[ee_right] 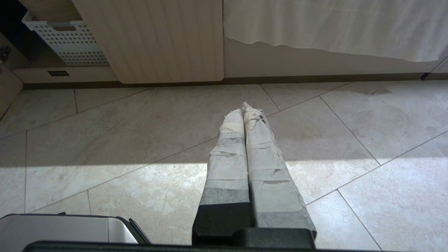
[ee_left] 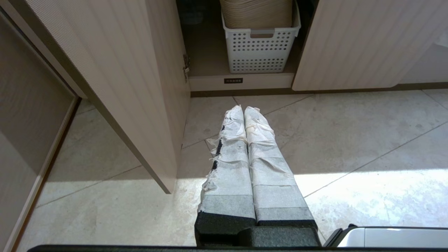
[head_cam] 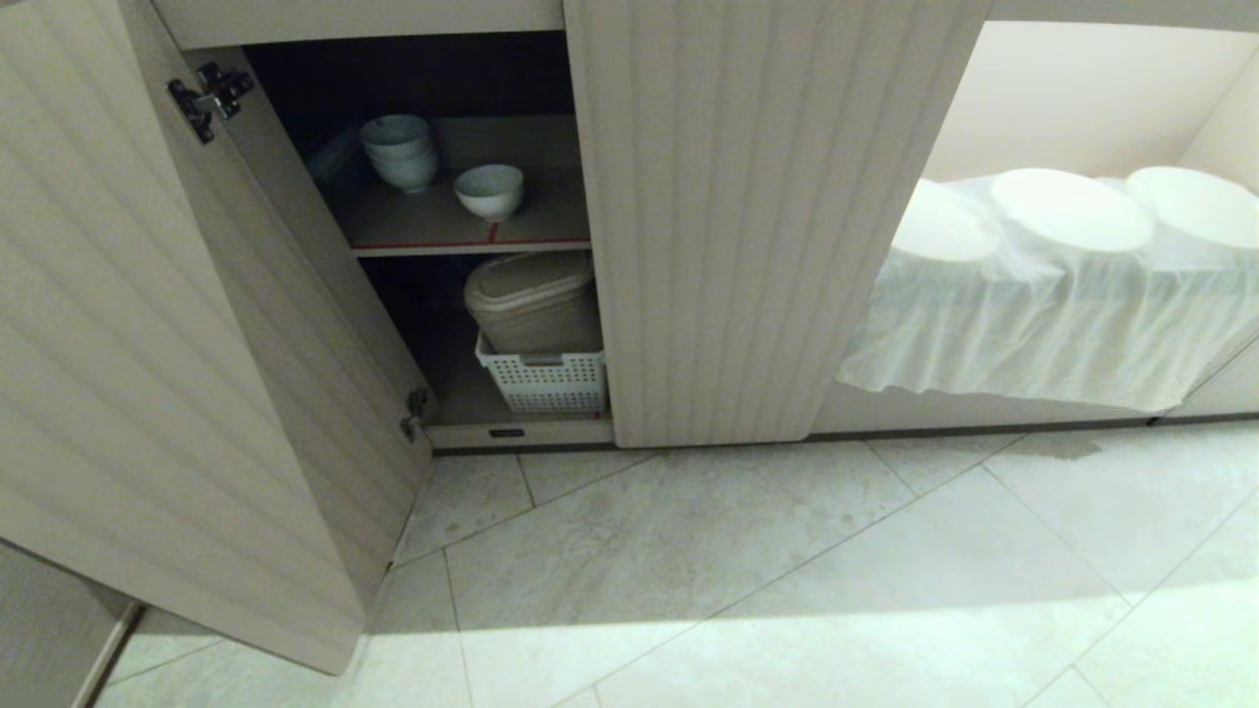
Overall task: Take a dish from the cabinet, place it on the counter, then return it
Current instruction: Close the cabinet door
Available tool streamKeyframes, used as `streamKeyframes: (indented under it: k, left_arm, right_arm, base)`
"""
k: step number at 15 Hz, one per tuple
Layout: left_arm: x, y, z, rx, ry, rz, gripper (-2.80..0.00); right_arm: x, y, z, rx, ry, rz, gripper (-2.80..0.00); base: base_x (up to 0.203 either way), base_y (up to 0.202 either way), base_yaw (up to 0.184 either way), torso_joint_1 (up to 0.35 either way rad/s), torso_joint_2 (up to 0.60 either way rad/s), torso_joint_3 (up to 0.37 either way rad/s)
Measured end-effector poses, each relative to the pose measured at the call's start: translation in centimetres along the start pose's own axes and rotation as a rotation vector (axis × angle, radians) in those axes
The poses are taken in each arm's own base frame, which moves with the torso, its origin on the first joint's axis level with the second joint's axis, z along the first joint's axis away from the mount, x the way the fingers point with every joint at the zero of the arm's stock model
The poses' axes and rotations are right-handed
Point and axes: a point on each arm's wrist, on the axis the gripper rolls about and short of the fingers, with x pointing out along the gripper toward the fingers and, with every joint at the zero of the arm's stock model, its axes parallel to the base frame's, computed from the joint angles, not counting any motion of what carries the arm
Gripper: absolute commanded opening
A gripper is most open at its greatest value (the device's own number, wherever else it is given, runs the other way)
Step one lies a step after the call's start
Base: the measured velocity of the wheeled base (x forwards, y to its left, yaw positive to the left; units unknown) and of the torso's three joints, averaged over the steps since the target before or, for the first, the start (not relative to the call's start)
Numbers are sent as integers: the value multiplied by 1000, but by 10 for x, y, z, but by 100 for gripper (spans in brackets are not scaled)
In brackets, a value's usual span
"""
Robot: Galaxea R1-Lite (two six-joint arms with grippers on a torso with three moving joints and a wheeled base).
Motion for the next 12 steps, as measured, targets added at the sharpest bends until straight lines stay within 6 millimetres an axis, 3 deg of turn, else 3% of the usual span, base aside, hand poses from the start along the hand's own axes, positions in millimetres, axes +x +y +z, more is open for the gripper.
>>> streamKeyframes:
  k: [12]
  left_arm:
    - [0,0,0,0,0,-1,-280]
  right_arm:
    - [0,0,0,0,0,-1,-280]
  base:
    - [0,0,0,0,0,0]
